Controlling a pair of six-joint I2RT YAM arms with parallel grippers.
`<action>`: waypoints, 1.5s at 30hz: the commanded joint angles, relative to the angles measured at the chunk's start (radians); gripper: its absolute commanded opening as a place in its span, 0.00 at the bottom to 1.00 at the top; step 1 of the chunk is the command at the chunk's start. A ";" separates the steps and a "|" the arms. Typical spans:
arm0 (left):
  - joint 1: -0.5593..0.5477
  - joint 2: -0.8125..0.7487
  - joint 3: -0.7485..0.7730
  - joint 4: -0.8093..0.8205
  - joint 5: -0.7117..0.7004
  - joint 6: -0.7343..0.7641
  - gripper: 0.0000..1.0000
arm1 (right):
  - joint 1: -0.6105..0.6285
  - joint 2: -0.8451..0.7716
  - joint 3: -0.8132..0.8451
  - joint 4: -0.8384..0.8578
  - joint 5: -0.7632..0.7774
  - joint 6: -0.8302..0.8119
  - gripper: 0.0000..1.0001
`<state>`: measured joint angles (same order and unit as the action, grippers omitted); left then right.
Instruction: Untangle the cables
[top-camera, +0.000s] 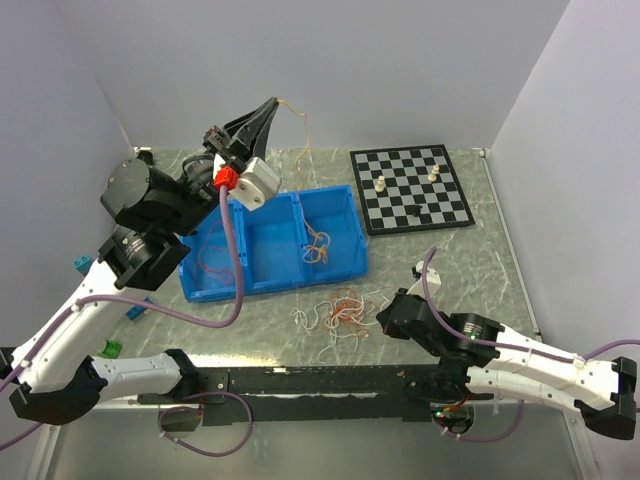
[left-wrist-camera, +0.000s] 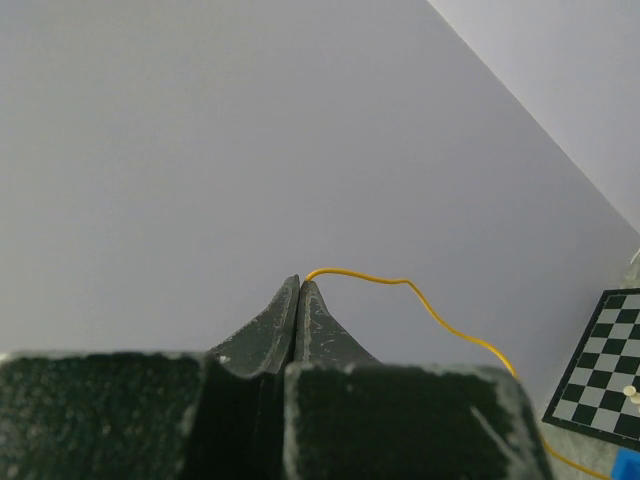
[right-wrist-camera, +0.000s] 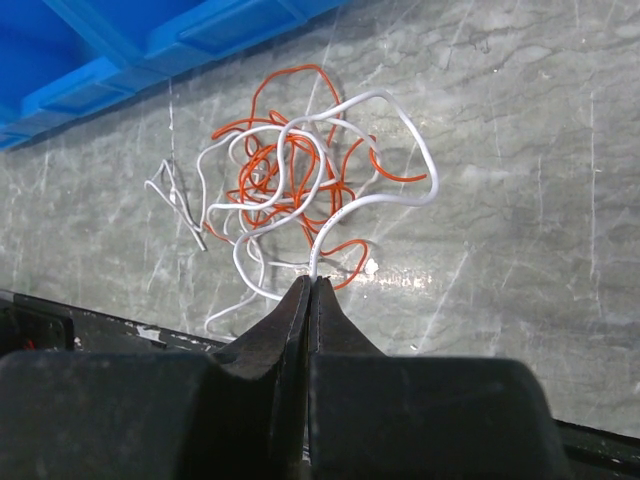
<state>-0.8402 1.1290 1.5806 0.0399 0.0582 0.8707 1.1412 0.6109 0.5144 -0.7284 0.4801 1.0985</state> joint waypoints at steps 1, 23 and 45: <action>0.001 0.002 0.036 0.060 0.026 0.025 0.01 | 0.006 0.001 -0.001 0.035 0.015 -0.008 0.00; -0.002 0.005 0.070 0.178 0.043 0.056 0.01 | 0.006 -0.045 0.045 0.231 -0.017 -0.260 0.42; -0.151 0.014 0.168 0.061 -0.017 0.143 0.01 | -0.066 0.418 0.055 1.281 -0.167 -0.993 0.91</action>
<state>-0.9718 1.1511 1.7119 0.1093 0.0727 0.9840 1.1229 0.9909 0.5182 0.3511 0.2966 0.1768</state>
